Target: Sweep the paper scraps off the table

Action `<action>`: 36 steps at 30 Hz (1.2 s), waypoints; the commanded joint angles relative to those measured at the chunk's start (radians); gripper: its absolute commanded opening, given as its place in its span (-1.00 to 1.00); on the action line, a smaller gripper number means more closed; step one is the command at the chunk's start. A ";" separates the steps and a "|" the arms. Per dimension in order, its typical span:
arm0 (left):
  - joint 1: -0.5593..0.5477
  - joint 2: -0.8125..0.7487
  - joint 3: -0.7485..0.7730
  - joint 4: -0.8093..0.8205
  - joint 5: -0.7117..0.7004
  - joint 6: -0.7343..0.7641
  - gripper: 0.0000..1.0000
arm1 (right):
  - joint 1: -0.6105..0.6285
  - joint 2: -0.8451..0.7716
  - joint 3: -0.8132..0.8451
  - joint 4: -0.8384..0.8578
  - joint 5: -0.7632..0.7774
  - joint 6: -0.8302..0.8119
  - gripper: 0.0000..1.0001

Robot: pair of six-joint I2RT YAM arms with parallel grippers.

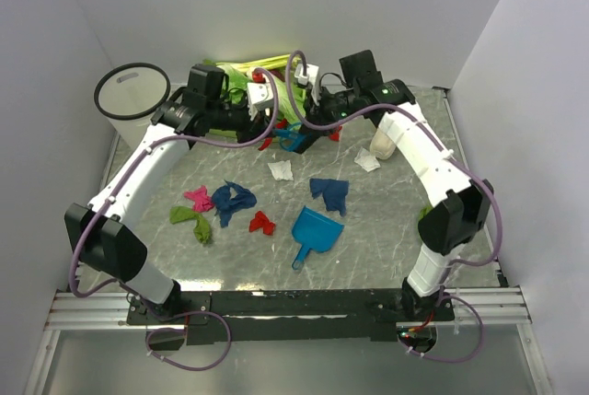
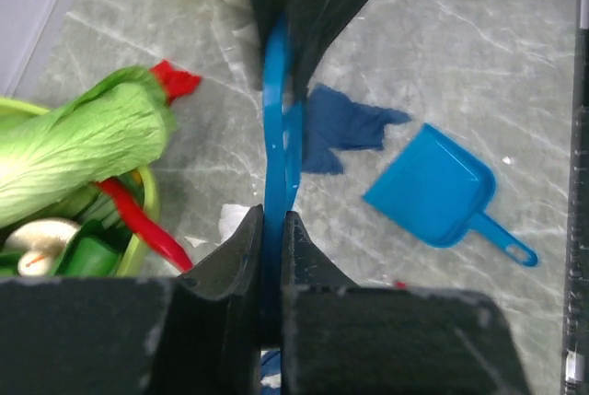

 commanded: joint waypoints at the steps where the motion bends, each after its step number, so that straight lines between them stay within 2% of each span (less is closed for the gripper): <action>1: -0.007 -0.073 -0.072 0.162 -0.001 -0.113 -0.48 | -0.003 0.054 0.160 -0.126 -0.122 -0.002 -0.99; 2: -0.007 -0.088 -0.084 0.234 -0.021 -0.149 0.01 | -0.011 0.055 0.177 -0.120 -0.135 0.043 -1.00; 4: 0.006 -0.103 -0.115 0.297 -0.049 -0.239 0.24 | -0.051 0.023 0.160 -0.075 -0.181 0.120 -1.00; 5: 0.010 -0.114 -0.122 0.326 -0.056 -0.273 0.38 | -0.069 0.011 0.141 -0.044 -0.191 0.219 -1.00; 7: 0.033 -0.119 -0.132 0.403 -0.055 -0.382 0.46 | -0.127 -0.015 0.125 0.039 -0.237 0.324 -1.00; 9: 0.059 -0.114 -0.136 0.466 -0.037 -0.469 0.62 | -0.163 -0.040 0.093 0.106 -0.271 0.461 -1.00; 11: 0.076 -0.104 -0.155 0.518 -0.081 -0.669 0.93 | -0.210 -0.055 0.059 0.137 -0.336 0.589 -1.00; 12: 0.087 -0.096 -0.159 0.536 -0.073 -0.727 0.93 | -0.230 -0.061 0.050 0.156 -0.359 0.645 -1.00; 13: 0.099 -0.081 -0.171 0.588 0.031 -0.831 0.93 | -0.248 -0.064 0.039 0.209 -0.380 0.703 -1.00; 15: 0.105 -0.047 -0.185 0.647 0.106 -0.925 0.96 | -0.298 -0.083 -0.031 0.321 -0.437 0.897 -1.00; 16: 0.102 -0.039 -0.202 0.732 0.159 -0.968 0.96 | -0.310 -0.089 -0.060 0.473 -0.461 0.973 -1.00; 17: 0.089 -0.025 -0.207 0.757 0.173 -0.976 0.98 | -0.325 -0.090 -0.121 0.552 -0.515 1.124 -1.00; 21: 0.066 0.047 -0.127 0.758 0.223 -0.958 0.93 | -0.313 -0.089 -0.160 0.683 -0.546 1.203 -1.00; 26: 0.046 0.119 -0.067 0.790 0.272 -0.978 0.99 | -0.298 -0.072 -0.154 0.700 -0.546 1.214 -1.00; 30: 0.039 0.162 -0.044 0.839 0.318 -1.016 0.54 | -0.278 -0.069 -0.171 0.702 -0.520 1.216 -1.00; 31: 0.039 0.168 -0.046 0.860 0.327 -1.028 0.30 | -0.275 -0.069 -0.179 0.702 -0.515 1.211 -1.00; 33: 0.038 0.173 -0.040 0.886 0.356 -1.039 0.05 | -0.269 -0.067 -0.185 0.673 -0.503 1.197 -1.00; 34: 0.036 0.179 -0.037 0.889 0.371 -1.034 -0.23 | -0.266 -0.067 -0.186 0.664 -0.482 1.181 -1.00; 35: 0.033 0.182 -0.030 0.885 0.381 -1.028 -0.43 | -0.264 -0.064 -0.185 0.647 -0.469 1.173 -1.00; 36: 0.032 0.183 -0.015 0.847 0.393 -0.998 -0.65 | -0.264 -0.060 -0.174 0.621 -0.457 1.167 -0.87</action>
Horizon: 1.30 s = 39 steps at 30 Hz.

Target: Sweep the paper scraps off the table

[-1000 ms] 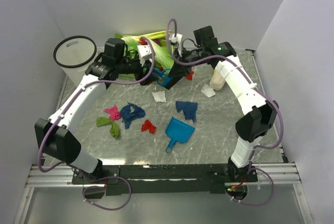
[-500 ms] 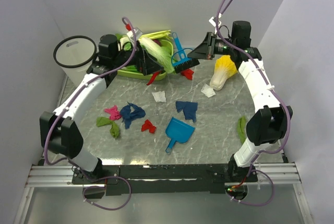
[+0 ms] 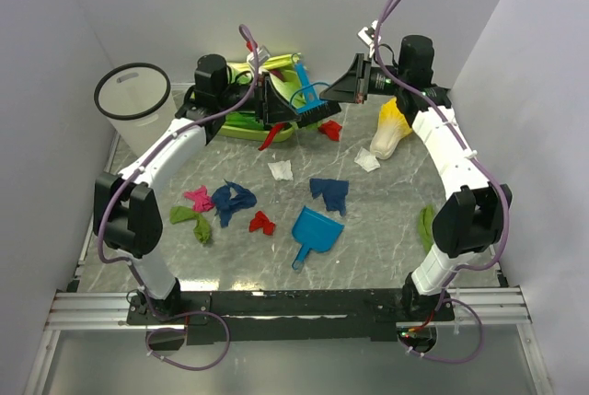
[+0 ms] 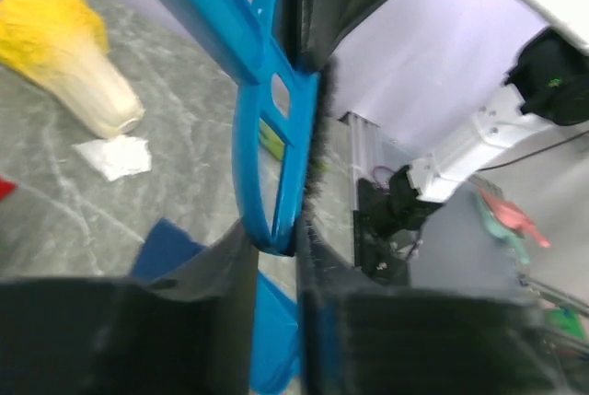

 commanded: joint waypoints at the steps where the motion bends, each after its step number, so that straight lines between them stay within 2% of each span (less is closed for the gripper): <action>1: -0.009 0.007 0.075 0.022 0.075 0.034 -0.98 | 0.011 -0.005 0.018 -0.039 0.028 -0.041 -0.33; 3: -0.004 -0.002 0.089 -0.038 0.052 0.113 -0.99 | -0.001 0.000 0.081 -0.148 0.054 -0.111 0.05; 4: 0.005 -0.010 0.097 -0.128 0.047 0.152 -0.98 | -0.021 -0.003 0.105 -0.186 0.065 -0.206 0.21; 5: 0.010 -0.013 0.111 -0.216 0.038 0.202 -0.99 | -0.033 -0.009 0.132 -0.228 0.082 -0.265 0.23; 6: 0.014 -0.013 0.156 -0.309 0.029 0.364 -0.98 | -0.050 -0.015 0.179 -0.278 0.093 -0.394 0.24; 7: 0.019 -0.008 0.189 -0.550 -0.014 0.467 -0.98 | -0.064 -0.035 0.196 -0.344 0.111 -0.455 0.26; 8: 0.019 -0.004 0.222 -0.666 -0.045 0.605 -0.98 | -0.080 -0.043 0.214 -0.383 0.128 -0.515 0.29; 9: 0.019 0.001 0.279 -0.774 -0.075 0.839 -0.98 | -0.084 -0.048 0.266 -0.423 0.127 -0.660 0.31; 10: 0.011 0.016 0.307 -0.995 -0.155 0.950 -0.98 | -0.085 -0.046 0.300 -0.540 0.131 -0.740 0.36; 11: 0.004 0.024 0.350 -1.079 -0.202 1.155 -0.98 | -0.078 -0.049 0.329 -0.587 0.143 -0.815 0.38; 12: -0.006 0.036 0.364 -1.167 -0.267 1.245 -0.98 | -0.068 -0.055 0.348 -0.621 0.159 -0.940 0.46; 13: -0.028 0.038 0.370 -1.272 -0.375 1.323 -0.98 | -0.050 -0.087 0.340 -0.657 0.185 -0.998 0.48; 14: -0.039 0.033 0.347 -1.299 -0.438 1.432 -0.99 | -0.004 -0.106 0.305 -0.667 0.258 -1.047 0.48; 17: -0.064 -0.040 0.211 -1.257 -0.598 1.534 -0.99 | 0.114 -0.189 0.189 -0.675 0.335 -1.214 0.48; 20: -0.075 -0.122 0.111 -1.195 -0.649 1.571 -0.99 | 0.191 -0.253 0.094 -0.688 0.392 -1.348 0.47; 24: -0.091 -0.139 0.111 -1.215 -0.636 1.556 -0.99 | 0.286 -0.272 0.012 -0.724 0.412 -1.437 0.44; 30: -0.111 -0.178 0.074 -1.174 -0.582 1.525 -0.99 | 0.317 -0.243 -0.029 -0.662 0.429 -1.396 0.42; 39: -0.139 -0.223 -0.003 -1.109 -0.605 1.494 -0.99 | 0.338 -0.149 -0.008 -0.570 0.387 -1.279 0.36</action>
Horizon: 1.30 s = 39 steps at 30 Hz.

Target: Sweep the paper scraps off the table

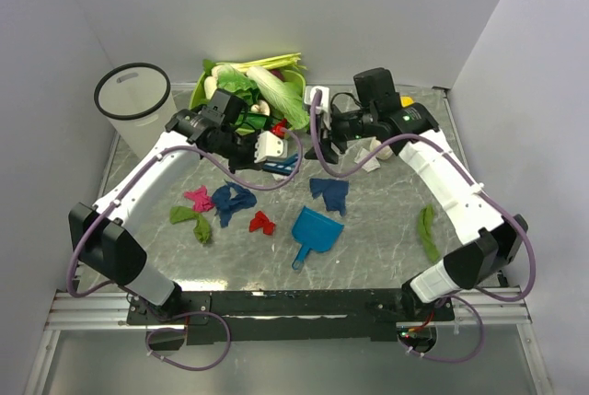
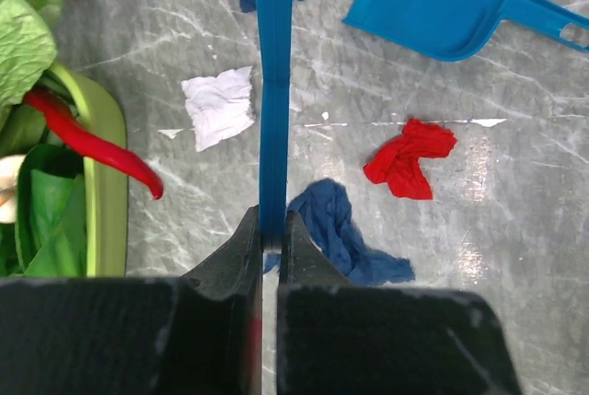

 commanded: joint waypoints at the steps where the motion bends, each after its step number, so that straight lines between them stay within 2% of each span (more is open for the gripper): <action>1: -0.008 -0.038 -0.031 0.058 0.009 -0.007 -0.99 | 0.022 0.060 0.029 0.068 -0.048 0.056 0.36; 15: -0.011 -0.041 -0.039 0.166 0.004 -0.107 -0.98 | 0.025 0.114 0.112 -0.045 -0.096 0.003 0.25; 19: -0.011 -0.050 -0.064 0.180 0.015 -0.092 -0.99 | 0.000 0.154 0.223 -0.186 -0.180 -0.106 0.39; 22: -0.011 -0.070 -0.096 0.225 0.033 -0.102 -0.99 | 0.000 0.246 0.370 -0.327 -0.182 -0.154 0.40; 25: -0.009 -0.073 -0.090 0.238 0.055 -0.122 -0.98 | 0.005 0.315 0.440 -0.365 -0.191 -0.143 0.36; 30: -0.011 -0.079 -0.082 0.250 0.056 -0.154 -0.98 | 0.011 0.280 0.359 -0.273 -0.157 -0.102 0.30; 39: -0.009 -0.092 -0.105 0.290 0.035 -0.190 -0.99 | 0.011 0.234 0.316 -0.283 -0.131 -0.149 0.30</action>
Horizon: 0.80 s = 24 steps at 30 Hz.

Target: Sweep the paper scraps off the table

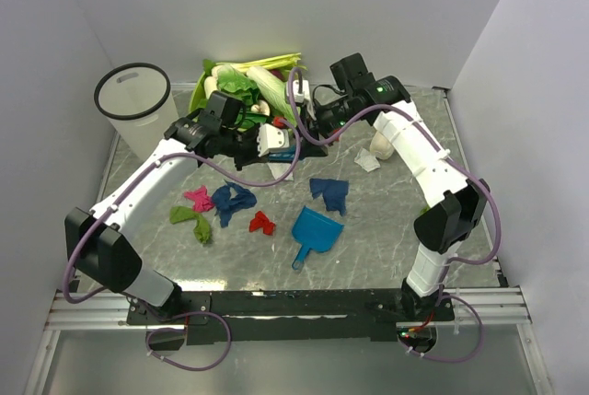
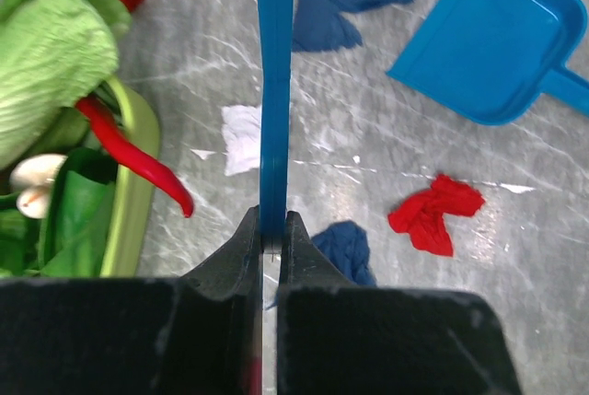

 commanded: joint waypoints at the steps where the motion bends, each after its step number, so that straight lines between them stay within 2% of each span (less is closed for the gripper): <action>1: -0.004 -0.041 0.004 0.062 0.032 -0.030 -0.99 | 0.003 -0.069 -0.006 -0.003 -0.005 -0.042 0.32; 8: -0.004 -0.033 0.021 0.059 0.064 -0.041 -0.99 | 0.005 -0.067 -0.022 0.017 0.006 -0.031 0.26; 23: -0.004 -0.035 0.012 0.059 0.077 -0.064 -0.99 | 0.017 -0.087 -0.037 0.073 0.051 0.010 -0.21; 24: -0.004 -0.036 0.010 0.060 0.080 -0.067 -0.99 | 0.017 -0.089 -0.035 0.075 0.051 0.012 -0.30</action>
